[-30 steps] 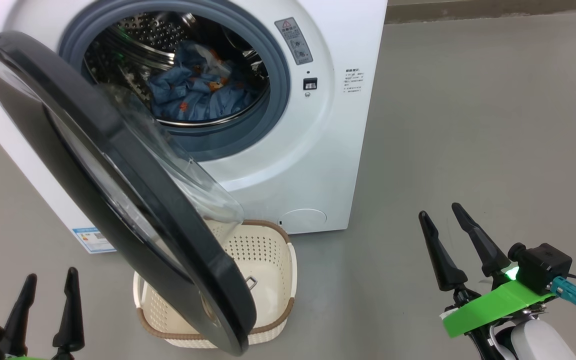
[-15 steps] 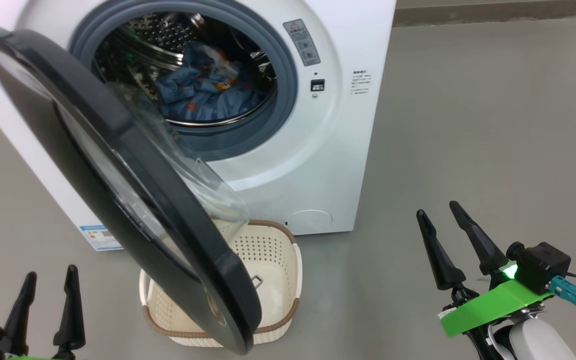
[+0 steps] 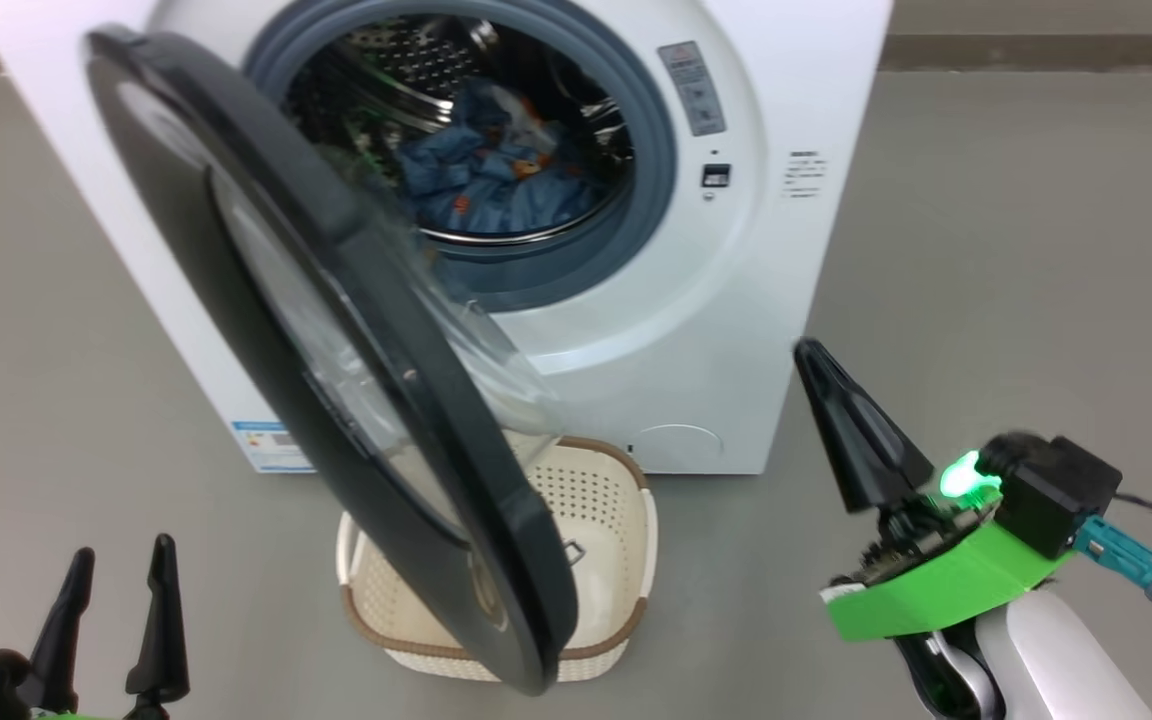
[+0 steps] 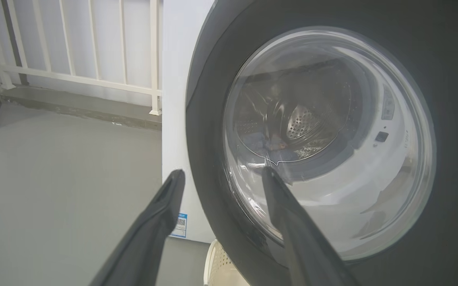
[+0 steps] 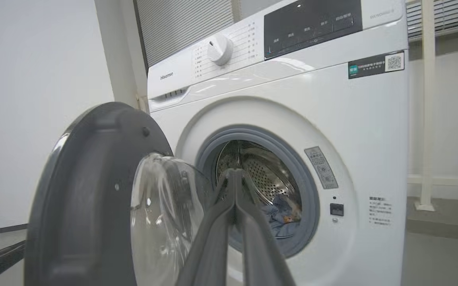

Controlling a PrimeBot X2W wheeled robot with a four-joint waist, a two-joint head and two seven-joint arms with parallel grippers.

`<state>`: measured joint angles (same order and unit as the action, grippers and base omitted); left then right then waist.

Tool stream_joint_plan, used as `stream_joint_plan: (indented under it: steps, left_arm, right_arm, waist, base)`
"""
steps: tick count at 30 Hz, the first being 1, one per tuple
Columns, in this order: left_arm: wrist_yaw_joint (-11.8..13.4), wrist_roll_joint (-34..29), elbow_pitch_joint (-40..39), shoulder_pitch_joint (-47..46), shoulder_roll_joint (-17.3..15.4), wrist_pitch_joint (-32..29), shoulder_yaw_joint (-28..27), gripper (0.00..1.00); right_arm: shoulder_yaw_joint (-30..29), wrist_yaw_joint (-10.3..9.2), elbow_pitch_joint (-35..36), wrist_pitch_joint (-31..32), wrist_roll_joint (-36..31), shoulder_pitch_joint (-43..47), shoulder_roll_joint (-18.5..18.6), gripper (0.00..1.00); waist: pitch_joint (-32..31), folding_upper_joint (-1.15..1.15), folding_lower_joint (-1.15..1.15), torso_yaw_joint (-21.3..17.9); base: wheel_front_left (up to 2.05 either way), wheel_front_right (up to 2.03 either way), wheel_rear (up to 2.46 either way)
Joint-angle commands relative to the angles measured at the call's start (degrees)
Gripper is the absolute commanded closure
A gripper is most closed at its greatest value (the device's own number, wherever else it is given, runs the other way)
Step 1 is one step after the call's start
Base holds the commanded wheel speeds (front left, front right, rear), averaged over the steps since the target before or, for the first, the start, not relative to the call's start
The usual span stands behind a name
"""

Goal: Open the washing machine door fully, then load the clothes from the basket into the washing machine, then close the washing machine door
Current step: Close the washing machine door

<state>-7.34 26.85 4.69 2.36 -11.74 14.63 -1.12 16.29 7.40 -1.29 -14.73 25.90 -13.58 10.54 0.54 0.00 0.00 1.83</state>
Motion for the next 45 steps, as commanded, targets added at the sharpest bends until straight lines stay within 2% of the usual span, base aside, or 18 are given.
stream_joint_plan:
  steps: [1,10,16,24,32,39,45]
  left_arm:
    - [-0.1,-0.2,-1.0,-1.8,-1.0,0.4,-1.9,0.00]
    - [-0.1,0.0,-0.4,-2.2,-0.5,0.4,-1.0,0.00]
    - [-0.1,0.1,0.0,-2.3,-0.2,0.4,-0.4,0.00]
    - [-0.1,0.4,0.3,-2.5,-0.1,0.4,0.1,0.00]
    - [-0.1,0.8,0.6,-2.7,-0.1,0.4,0.0,0.00]
    - [-0.1,0.9,0.5,-2.6,-0.1,0.4,-0.2,0.00]
    - [-0.1,1.1,0.4,-2.8,-0.3,0.4,-0.2,0.00]
  right_arm:
    - [2.0,0.09,3.0,-0.3,0.8,-2.4,-0.4,1.00]
    - [9.6,0.09,12.0,-0.3,0.8,-5.2,-1.5,1.00]
    - [17.8,0.09,13.2,-0.3,1.6,-6.3,-0.8,1.00]
    - [27.4,0.09,7.0,-0.3,4.1,-7.3,1.7,1.00]
    - [32.9,0.09,-3.4,0.1,8.3,-9.2,3.3,1.00]
    - [34.5,0.09,-7.9,0.6,8.8,-9.8,3.5,1.00]
    - [33.4,0.09,-10.3,0.5,8.6,-10.2,3.9,1.00]
  waist:
    - [-0.2,0.00,0.00,1.5]
    - [-0.4,0.00,0.00,4.5]
    - [-0.9,0.00,0.00,6.6]
    - [-0.4,0.00,0.00,9.5]
    - [0.1,0.00,0.00,11.5]
    - [0.3,0.00,0.00,11.5]
    - [0.9,0.00,0.00,10.7]
  base:
    - [0.00,0.00,0.00]
    - [0.00,0.00,0.00]
    - [0.00,0.00,0.00]
    - [0.00,0.00,0.00]
    - [0.00,0.00,0.00]
    - [0.00,0.00,0.00]
    - [0.00,0.00,0.00]
